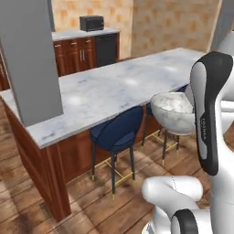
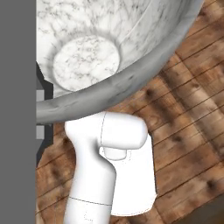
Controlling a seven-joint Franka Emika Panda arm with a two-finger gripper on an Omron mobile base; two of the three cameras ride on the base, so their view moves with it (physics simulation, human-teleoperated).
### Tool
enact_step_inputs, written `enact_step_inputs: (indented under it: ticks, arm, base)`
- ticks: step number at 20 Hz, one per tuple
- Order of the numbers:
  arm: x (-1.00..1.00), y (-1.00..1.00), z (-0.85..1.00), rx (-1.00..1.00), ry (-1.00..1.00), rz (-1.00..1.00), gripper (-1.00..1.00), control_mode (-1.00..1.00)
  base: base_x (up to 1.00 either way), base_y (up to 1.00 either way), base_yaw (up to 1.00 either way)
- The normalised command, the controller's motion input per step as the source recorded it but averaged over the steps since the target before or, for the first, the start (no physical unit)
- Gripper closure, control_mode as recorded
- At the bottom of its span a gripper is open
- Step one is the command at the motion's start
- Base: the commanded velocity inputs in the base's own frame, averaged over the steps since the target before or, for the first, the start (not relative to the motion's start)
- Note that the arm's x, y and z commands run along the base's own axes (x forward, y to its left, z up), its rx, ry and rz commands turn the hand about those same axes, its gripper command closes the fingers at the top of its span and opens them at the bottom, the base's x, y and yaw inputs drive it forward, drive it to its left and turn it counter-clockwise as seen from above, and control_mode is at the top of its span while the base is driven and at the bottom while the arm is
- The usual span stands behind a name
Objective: Pick up the bowls from the cabinet and place each bowl in front of a stool on the dining counter.
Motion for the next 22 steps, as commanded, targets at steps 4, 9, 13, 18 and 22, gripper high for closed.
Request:
enact_step_inputs:
  ticks: [4, 9, 13, 18, 22]
  arm:
    - [0.0, 0.0, 0.0, 0.0, 0.0, 0.0, 1.0, 1.0]
    - [0.0, 0.0, 0.0, 0.0, 0.0, 0.0, 1.0, 1.0]
    - [0.0, 0.0, 0.0, 0.0, 0.0, 0.0, 1.0, 1.0]
    - [0.0, 0.0, 0.0, 0.0, 0.0, 0.0, 1.0, 1.0]
    - [0.0, 0.0, 0.0, 0.0, 0.0, 0.0, 1.0, 1.0]
  base:
    - [0.74, -0.7, 0.6]
    - [0.74, -0.72, 0.53]
    - [0.82, -0.38, 0.37]
    - [0.82, 0.0, 0.22]
    - [0.75, 0.0, 0.15]
